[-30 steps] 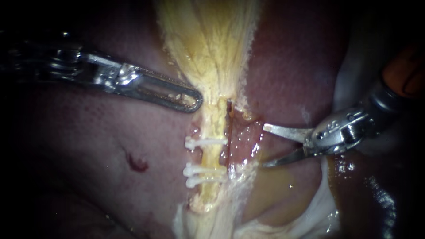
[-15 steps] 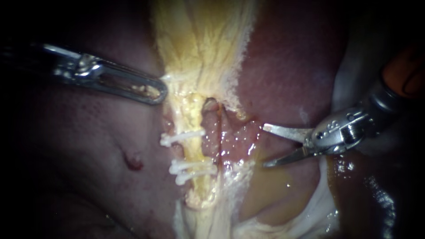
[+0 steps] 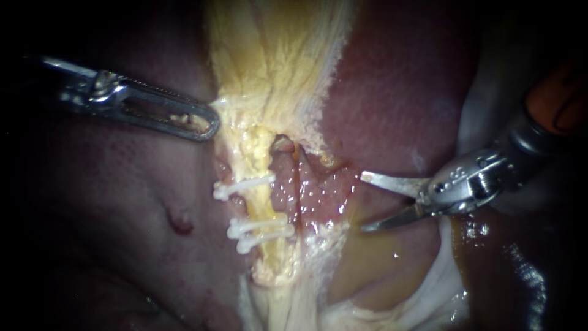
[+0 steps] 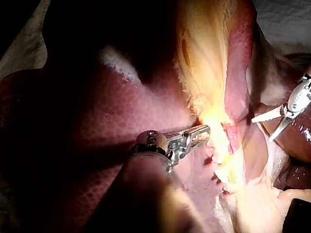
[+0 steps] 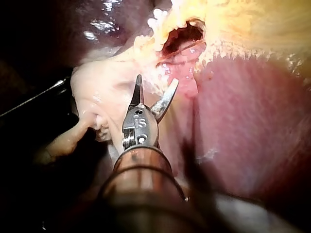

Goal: Go to the cutting position left tube

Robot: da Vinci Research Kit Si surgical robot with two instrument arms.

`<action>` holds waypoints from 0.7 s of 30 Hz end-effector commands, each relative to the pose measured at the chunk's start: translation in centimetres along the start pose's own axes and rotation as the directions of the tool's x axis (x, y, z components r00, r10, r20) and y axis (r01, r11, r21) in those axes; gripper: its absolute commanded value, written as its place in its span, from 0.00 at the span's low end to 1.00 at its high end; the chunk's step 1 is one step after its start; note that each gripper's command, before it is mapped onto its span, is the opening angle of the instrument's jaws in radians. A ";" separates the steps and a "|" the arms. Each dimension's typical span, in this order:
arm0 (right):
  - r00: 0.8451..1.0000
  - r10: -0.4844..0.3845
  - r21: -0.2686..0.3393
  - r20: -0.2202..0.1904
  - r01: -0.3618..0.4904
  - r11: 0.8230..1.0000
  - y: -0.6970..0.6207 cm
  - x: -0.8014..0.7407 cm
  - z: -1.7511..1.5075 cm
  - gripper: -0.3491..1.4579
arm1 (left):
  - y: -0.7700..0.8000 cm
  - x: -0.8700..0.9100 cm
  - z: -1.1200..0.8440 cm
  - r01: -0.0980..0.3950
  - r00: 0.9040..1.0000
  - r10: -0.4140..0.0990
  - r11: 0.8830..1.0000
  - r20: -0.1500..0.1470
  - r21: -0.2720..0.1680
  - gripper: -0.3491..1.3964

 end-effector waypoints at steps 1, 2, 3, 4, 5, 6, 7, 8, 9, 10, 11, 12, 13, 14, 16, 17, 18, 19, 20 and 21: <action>1.000 0.011 0.018 -0.006 -0.011 1.000 -0.02 0.02 0.03 0.99 | 0.00 0.01 0.02 0.000 1.000 0.000 1.000 -0.001 -0.001 0.00; 1.000 0.015 0.030 -0.012 -0.015 0.999 -0.04 0.04 0.07 0.99 | -0.01 0.01 0.03 0.000 1.000 0.000 1.000 -0.002 0.000 0.00; 1.000 0.014 0.037 -0.021 -0.013 0.999 -0.06 0.06 0.10 0.99 | -0.02 0.01 0.04 0.000 1.000 0.000 1.000 -0.001 -0.001 0.00; 0.999 0.023 0.053 -0.030 -0.021 0.998 -0.09 0.09 0.15 0.99 | -0.03 0.02 0.05 0.000 1.000 0.000 1.000 -0.003 0.001 0.00; 0.999 0.025 0.064 -0.039 -0.023 0.998 -0.11 0.12 0.18 0.99 | -0.04 0.02 0.06 0.000 1.000 0.000 1.000 -0.004 0.003 0.00; 0.998 0.033 0.076 -0.047 -0.029 0.997 -0.13 0.15 0.21 0.99 | -0.05 0.02 0.07 0.000 1.000 0.000 1.000 -0.005 0.004 0.00; 0.998 0.038 0.089 -0.055 -0.033 0.995 -0.17 0.19 0.25 0.99 | -0.05 0.02 0.08 0.000 1.000 0.000 1.000 -0.004 0.004 0.00; 0.997 0.044 0.097 -0.059 -0.038 0.995 -0.19 0.23 0.28 0.99 | -0.06 0.02 0.08 0.000 1.000 0.000 1.000 -0.004 0.003 0.00; 0.997 0.049 0.105 -0.059 -0.043 0.994 -0.20 0.26 0.31 0.99 | -0.06 0.02 0.09 0.001 1.000 -0.001 1.000 -0.005 0.005 0.00; 0.997 0.053 0.119 -0.064 -0.045 0.992 -0.22 0.30 0.35 0.99 | -0.06 0.02 0.09 0.001 1.000 -0.001 1.000 -0.005 0.005 0.00; 0.996 0.057 0.129 -0.065 -0.048 0.990 -0.23 0.33 0.38 0.99 | -0.06 0.02 0.09 0.001 1.000 -0.001 1.000 -0.005 0.005 0.00; 0.995 0.068 0.139 -0.067 -0.058 0.989 -0.24 0.35 0.41 0.99 | -0.07 0.02 0.10 0.001 1.000 -0.001 1.000 -0.005 0.005 0.00; 0.995 0.070 0.151 -0.071 -0.058 0.987 -0.24 0.37 0.45 0.99 | -0.07 0.02 0.10 0.001 1.000 -0.001 1.000 -0.005 0.005 0.00; 0.994 0.075 0.158 -0.073 -0.063 0.985 -0.25 0.38 0.48 0.99 | -0.07 0.02 0.11 0.001 1.000 -0.001 1.000 -0.006 0.007 0.00; 0.993 0.087 0.172 -0.075 -0.073 0.982 -0.25 0.38 0.55 0.99 | -0.07 0.02 0.11 0.001 1.000 -0.001 1.000 -0.006 0.006 0.00; 0.993 0.091 0.185 -0.074 -0.076 0.980 -0.25 0.37 0.60 0.99 | -0.08 0.02 0.12 0.001 1.000 -0.001 1.000 -0.006 0.006 0.00; 0.992 0.103 0.197 -0.072 -0.087 0.976 -0.25 0.36 0.64 0.99 | -0.08 0.02 0.12 0.001 1.000 -0.001 1.000 -0.006 0.006 0.00; 0.992 0.109 0.209 -0.070 -0.092 0.974 -0.25 0.35 0.69 0.99 | -0.08 0.02 0.12 0.001 1.000 -0.001 1.000 -0.006 0.006 0.00; 0.991 0.111 0.221 -0.069 -0.093 0.971 -0.24 0.33 0.74 0.99 | -0.08 0.02 0.12 0.001 1.000 -0.001 1.000 -0.006 0.006 0.00; 0.991 0.115 0.229 -0.068 -0.097 0.969 -0.23 0.31 0.78 0.99 | -0.08 0.02 0.12 0.001 1.000 -0.001 1.000 -0.006 0.006 0.00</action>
